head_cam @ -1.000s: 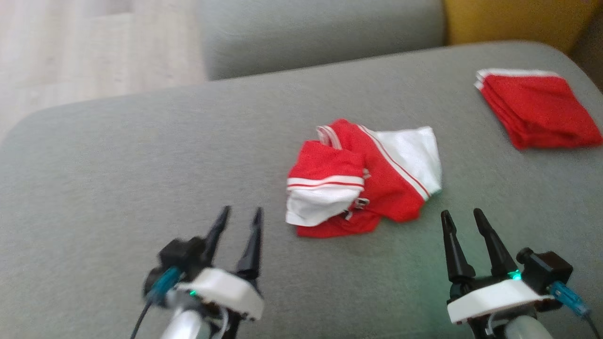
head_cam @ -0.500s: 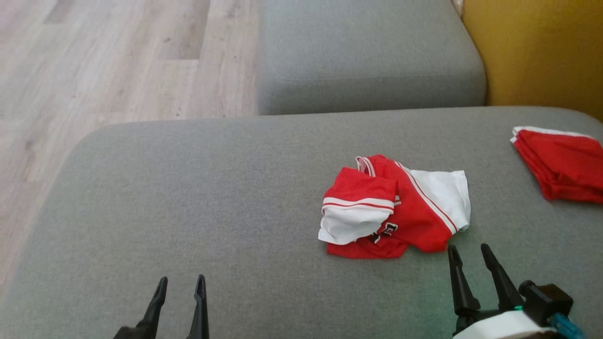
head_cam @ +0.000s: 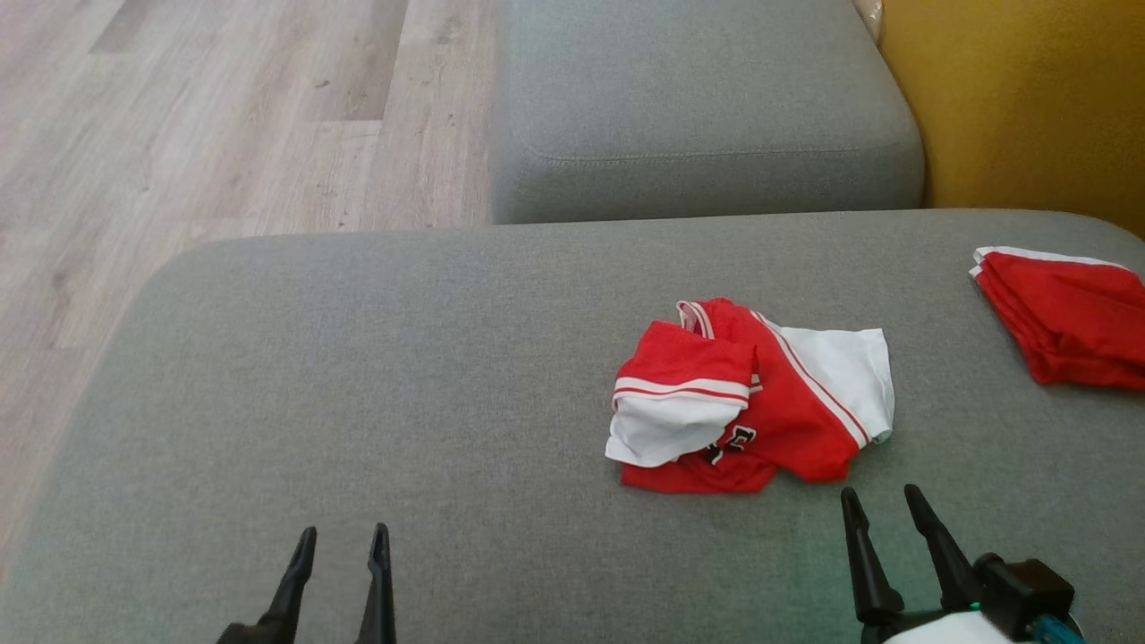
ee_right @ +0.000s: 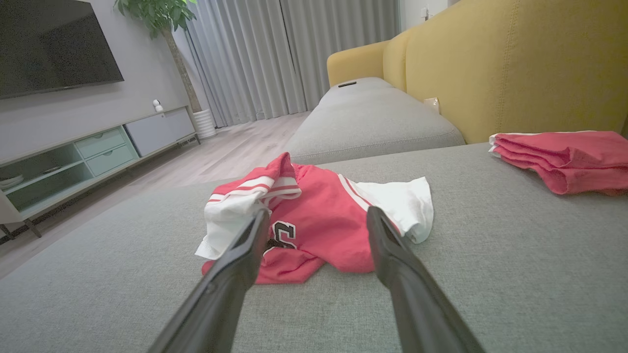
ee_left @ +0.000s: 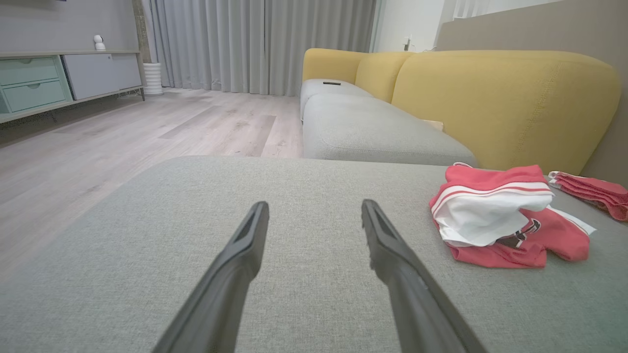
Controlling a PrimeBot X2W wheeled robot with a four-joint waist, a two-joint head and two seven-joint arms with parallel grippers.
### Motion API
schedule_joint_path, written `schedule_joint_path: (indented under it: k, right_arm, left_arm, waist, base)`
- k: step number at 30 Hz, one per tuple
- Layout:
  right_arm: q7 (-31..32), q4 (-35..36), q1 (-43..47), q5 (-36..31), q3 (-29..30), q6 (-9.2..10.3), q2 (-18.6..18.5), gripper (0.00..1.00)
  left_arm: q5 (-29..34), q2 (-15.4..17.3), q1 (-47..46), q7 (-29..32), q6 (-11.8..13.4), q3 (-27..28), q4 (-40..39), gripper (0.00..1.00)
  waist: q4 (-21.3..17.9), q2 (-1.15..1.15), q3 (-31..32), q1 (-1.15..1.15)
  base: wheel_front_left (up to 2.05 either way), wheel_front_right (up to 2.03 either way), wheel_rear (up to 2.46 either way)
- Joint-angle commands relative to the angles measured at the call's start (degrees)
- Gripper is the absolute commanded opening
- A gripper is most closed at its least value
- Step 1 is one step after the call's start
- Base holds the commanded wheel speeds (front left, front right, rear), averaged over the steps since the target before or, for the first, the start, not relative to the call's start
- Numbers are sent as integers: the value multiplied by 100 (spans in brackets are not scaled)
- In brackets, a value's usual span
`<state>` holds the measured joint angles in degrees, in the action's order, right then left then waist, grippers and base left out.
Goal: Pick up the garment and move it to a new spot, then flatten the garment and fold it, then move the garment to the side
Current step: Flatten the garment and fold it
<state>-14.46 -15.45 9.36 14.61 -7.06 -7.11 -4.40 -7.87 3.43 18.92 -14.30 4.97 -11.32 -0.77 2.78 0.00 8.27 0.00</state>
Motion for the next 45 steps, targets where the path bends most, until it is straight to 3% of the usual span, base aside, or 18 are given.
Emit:
schedule_joint_path:
  k: [1, 21, 27, 39, 45]
  right_arm:
    - [-54, 203, -179, -32, -122, -37, -42, 100]
    - [-54, 258, -207, -27, -101, -37, -37, 100]
    - [-54, 287, -263, -16, -97, -37, -39, 100]
    - [-54, 464, -729, 133, -282, -37, -160, 100]
    - [-54, 591, -975, 255, -294, -37, -263, 100]
  left_arm:
    - [25, -54, -234, -70, 5, 132, -196, 100]
    - [94, -55, -391, -70, 31, 8, -123, 100]
    - [202, -55, -576, -70, -95, -221, -17, 100]
    - [487, -55, -2391, -70, -476, -1893, 1276, 100]
    - [564, -55, -3725, 49, -330, -2875, 2034, 100]
  waist:
    - [-6, 0, -13, 0]
    - [-43, 0, -123, 0]
    - [-94, 0, -236, 0]
    - [-624, 0, -868, 0]
    - [-873, 0, -1365, 0]
  base:
    - [0, 0, 0]
    - [0, 0, 0]
    - [0, 0, 0]
    - [0, 0, 0]
    - [0, 0, 0]
